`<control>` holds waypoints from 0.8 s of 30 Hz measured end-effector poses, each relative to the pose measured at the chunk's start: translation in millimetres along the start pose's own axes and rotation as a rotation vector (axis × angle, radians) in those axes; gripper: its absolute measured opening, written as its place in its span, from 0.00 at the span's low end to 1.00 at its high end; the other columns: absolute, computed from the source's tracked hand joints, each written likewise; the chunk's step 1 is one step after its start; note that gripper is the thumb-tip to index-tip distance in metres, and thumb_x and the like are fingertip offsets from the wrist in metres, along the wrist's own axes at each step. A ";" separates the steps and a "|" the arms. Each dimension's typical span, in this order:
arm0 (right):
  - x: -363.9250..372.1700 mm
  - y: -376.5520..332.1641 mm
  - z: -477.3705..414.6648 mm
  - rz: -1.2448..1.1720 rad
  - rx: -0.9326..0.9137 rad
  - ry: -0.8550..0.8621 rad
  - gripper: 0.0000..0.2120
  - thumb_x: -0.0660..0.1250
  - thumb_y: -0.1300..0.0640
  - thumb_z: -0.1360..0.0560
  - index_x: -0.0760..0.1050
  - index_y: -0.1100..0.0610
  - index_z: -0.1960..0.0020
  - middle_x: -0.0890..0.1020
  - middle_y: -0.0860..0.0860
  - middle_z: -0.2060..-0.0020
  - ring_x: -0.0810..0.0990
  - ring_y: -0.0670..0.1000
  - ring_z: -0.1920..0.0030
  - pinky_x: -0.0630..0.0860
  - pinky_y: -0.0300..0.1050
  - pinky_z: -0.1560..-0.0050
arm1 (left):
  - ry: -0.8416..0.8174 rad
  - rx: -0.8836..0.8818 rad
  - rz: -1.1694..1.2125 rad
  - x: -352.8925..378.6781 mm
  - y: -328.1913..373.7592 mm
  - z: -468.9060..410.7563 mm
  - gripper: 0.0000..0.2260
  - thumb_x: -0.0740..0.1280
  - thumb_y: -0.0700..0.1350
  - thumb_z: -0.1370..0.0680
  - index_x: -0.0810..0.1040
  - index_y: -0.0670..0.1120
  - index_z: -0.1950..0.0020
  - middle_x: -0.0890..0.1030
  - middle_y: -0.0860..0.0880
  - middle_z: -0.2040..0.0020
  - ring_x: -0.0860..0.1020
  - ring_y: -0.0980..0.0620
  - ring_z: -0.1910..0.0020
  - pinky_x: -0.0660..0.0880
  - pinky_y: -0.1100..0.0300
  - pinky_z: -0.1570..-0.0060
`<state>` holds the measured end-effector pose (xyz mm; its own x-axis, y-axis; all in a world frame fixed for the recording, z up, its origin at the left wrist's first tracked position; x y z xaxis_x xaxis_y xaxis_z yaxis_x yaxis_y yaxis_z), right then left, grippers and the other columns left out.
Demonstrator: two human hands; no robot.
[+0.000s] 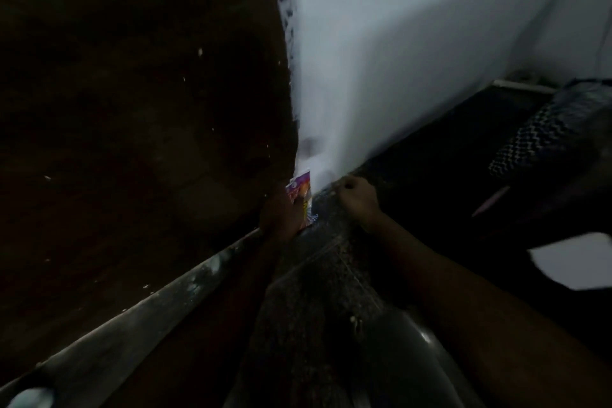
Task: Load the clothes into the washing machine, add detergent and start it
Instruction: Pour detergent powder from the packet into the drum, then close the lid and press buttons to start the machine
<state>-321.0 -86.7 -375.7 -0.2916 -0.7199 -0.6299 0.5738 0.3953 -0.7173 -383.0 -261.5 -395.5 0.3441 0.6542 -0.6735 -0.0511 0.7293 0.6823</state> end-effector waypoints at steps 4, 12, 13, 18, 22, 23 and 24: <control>-59.5 -58.7 65.9 0.007 -0.014 0.009 0.11 0.62 0.58 0.22 0.82 0.60 0.47 0.83 0.55 0.47 0.81 0.54 0.47 0.74 0.41 0.48 | -0.027 0.067 -0.060 -58.3 66.0 54.1 0.23 0.66 0.53 0.21 0.71 0.44 0.30 0.76 0.39 0.34 0.75 0.38 0.35 0.72 0.46 0.36; -173.1 -149.0 177.7 0.007 -0.025 0.105 0.08 0.62 0.59 0.23 0.80 0.59 0.53 0.83 0.54 0.53 0.79 0.50 0.55 0.65 0.34 0.59 | -0.084 0.328 -0.206 -158.0 178.6 163.4 0.21 0.61 0.52 0.18 0.70 0.44 0.28 0.74 0.42 0.30 0.72 0.42 0.31 0.67 0.51 0.31; -186.2 -155.9 189.2 0.008 -0.021 0.118 0.08 0.62 0.58 0.23 0.80 0.58 0.54 0.83 0.53 0.54 0.77 0.48 0.57 0.66 0.35 0.59 | -0.083 0.372 -0.215 -167.0 191.3 174.7 0.20 0.60 0.52 0.17 0.71 0.45 0.28 0.74 0.42 0.31 0.72 0.43 0.32 0.67 0.51 0.31; -244.9 -178.6 243.9 0.015 -0.025 0.192 0.12 0.61 0.54 0.22 0.80 0.60 0.52 0.83 0.56 0.54 0.80 0.54 0.52 0.73 0.43 0.51 | -0.097 0.566 -0.254 -197.7 245.0 230.7 0.19 0.58 0.51 0.17 0.71 0.44 0.28 0.76 0.44 0.32 0.73 0.45 0.32 0.67 0.52 0.33; -287.9 -182.6 281.0 0.019 -0.014 0.288 0.12 0.61 0.54 0.22 0.79 0.62 0.52 0.83 0.58 0.53 0.80 0.57 0.51 0.77 0.49 0.49 | -0.129 0.759 -0.309 -199.6 288.3 266.8 0.23 0.54 0.53 0.19 0.71 0.43 0.29 0.77 0.42 0.34 0.75 0.42 0.35 0.71 0.49 0.36; -298.4 -182.1 289.5 0.012 -0.018 0.315 0.12 0.61 0.54 0.22 0.79 0.62 0.53 0.83 0.58 0.54 0.80 0.57 0.52 0.77 0.50 0.49 | -0.131 0.803 -0.312 -198.3 298.0 275.6 0.24 0.53 0.54 0.20 0.72 0.42 0.31 0.77 0.41 0.36 0.76 0.40 0.37 0.72 0.49 0.38; -307.8 -180.6 298.0 0.005 -0.023 0.336 0.12 0.61 0.55 0.22 0.79 0.62 0.53 0.82 0.59 0.54 0.80 0.57 0.52 0.77 0.50 0.50 | -0.127 0.843 -0.311 -196.4 306.5 284.5 0.24 0.53 0.54 0.20 0.73 0.41 0.32 0.78 0.40 0.37 0.77 0.39 0.39 0.73 0.48 0.40</control>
<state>-106.8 -106.5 36.5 -0.5266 -0.4913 -0.6937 0.5595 0.4141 -0.7180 -199.6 -223.5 26.8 0.3314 0.3889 -0.8596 0.7475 0.4476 0.4907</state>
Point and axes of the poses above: each hand's wrist, its own z-axis away from the middle knuckle, its own x-axis out of the palm, y = z × x, the point moved 7 cm from there along -z, towards the middle knuckle
